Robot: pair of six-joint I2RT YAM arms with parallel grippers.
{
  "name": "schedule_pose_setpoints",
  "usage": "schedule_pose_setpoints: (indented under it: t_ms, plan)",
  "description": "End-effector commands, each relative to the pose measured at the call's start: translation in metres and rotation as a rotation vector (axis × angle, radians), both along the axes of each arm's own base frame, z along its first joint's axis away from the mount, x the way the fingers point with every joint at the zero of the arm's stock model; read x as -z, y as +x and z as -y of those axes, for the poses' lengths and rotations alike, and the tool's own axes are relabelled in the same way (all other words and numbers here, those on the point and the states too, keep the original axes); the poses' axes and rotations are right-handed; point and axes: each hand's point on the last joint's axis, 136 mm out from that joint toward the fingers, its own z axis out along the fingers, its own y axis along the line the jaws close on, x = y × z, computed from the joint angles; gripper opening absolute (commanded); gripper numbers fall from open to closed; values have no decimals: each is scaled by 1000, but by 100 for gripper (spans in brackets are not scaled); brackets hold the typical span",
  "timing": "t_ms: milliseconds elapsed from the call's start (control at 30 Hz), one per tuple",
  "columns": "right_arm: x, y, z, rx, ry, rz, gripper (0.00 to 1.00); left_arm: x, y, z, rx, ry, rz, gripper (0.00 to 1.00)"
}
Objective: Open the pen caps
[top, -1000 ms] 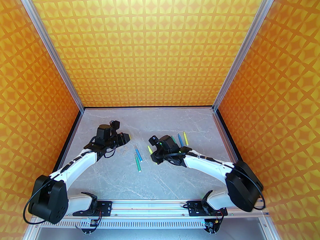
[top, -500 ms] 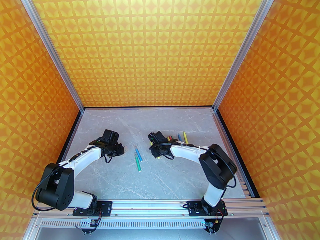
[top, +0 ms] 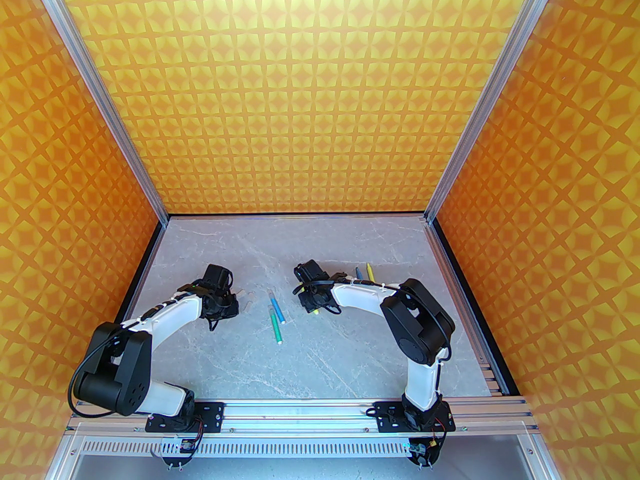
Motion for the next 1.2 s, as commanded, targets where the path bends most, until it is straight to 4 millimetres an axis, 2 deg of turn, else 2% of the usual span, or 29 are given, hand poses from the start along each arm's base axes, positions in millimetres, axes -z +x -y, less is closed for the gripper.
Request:
schedule_pose_setpoints:
  t_ms: [0, 167, 267, 733, 933, 1167]
  plan:
    - [13, 0, 12, 4, -78, -18, 12, 12, -4, -9, -5, 38, -24, 2]
    - [13, 0, 16, 11, -101, -15, 17, 17, 2, -10, -8, 42, -35, 4]
    - [9, -1, 20, 20, -111, -9, 25, 20, 5, -10, -10, 43, -40, 5]
    - [-42, -7, 14, 17, -29, 39, 40, 16, 13, -10, -10, 43, -29, 14]
    - [-61, -15, -2, -32, 10, 49, 43, 9, 17, -9, -8, 40, -17, 24]
    - [-73, -33, -42, -133, 184, -10, 43, -2, 19, -7, 0, 30, 4, 27]
